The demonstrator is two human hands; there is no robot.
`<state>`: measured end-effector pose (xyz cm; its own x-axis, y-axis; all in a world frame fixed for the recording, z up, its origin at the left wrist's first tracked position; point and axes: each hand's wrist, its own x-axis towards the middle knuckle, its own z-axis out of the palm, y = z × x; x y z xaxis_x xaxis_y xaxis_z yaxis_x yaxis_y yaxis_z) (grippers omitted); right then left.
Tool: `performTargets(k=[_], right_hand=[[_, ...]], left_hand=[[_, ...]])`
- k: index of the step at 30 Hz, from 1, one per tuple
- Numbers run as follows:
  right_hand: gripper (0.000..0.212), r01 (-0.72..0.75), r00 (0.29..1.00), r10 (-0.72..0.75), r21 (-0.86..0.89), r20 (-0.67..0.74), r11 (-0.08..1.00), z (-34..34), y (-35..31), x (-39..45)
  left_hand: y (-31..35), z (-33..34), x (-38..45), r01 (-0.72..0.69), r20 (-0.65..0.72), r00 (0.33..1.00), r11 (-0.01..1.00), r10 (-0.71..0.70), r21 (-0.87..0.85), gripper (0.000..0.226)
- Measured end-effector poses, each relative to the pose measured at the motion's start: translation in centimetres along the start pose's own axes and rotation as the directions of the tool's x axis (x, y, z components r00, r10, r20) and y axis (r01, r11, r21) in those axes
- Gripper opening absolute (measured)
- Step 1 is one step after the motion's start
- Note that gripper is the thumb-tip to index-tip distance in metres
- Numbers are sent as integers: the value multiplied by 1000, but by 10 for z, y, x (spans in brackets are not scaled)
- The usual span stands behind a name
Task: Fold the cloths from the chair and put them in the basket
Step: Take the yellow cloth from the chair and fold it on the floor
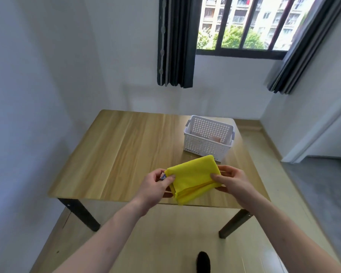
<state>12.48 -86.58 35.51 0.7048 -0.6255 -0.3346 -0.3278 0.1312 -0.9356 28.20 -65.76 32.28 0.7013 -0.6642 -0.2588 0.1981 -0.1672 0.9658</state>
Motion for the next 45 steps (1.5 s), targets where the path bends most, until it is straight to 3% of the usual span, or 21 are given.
performTargets(k=[10,20,26,30,32,34,37,42,45], right_hand=[[24,44,999,-45,-79,-8,996,-82,-40,180],[21,-12,999,20,-224,32,975,-155,-50,418],[13,-17,999,26,-305,25,952,-144,-22,531],[17,-34,999,34,-335,-8,942,-119,-25,552],[17,-46,999,52,-364,6,930,-112,-11,565],[19,-59,997,73,-416,18,907,-105,5,576],[24,-84,994,105,-468,20,880,-95,25,594],[26,-134,982,180,-480,52,867,-78,52,623],[28,-91,979,172,-522,107,848,-66,63,635]], left_hand=[[23,69,178,6,60,998,975,-20,223,17],[32,153,366,142,-106,989,876,-105,461,12],[35,162,447,215,-226,972,633,-65,744,12],[34,161,488,177,-167,984,268,-63,947,23],[32,162,504,156,-143,980,90,-137,984,23],[32,163,518,124,-126,966,-22,-226,992,25],[27,164,539,79,-110,942,-111,-318,991,32],[9,163,567,67,-118,929,-153,-350,986,35],[3,168,575,49,-111,928,-179,-355,983,34]])
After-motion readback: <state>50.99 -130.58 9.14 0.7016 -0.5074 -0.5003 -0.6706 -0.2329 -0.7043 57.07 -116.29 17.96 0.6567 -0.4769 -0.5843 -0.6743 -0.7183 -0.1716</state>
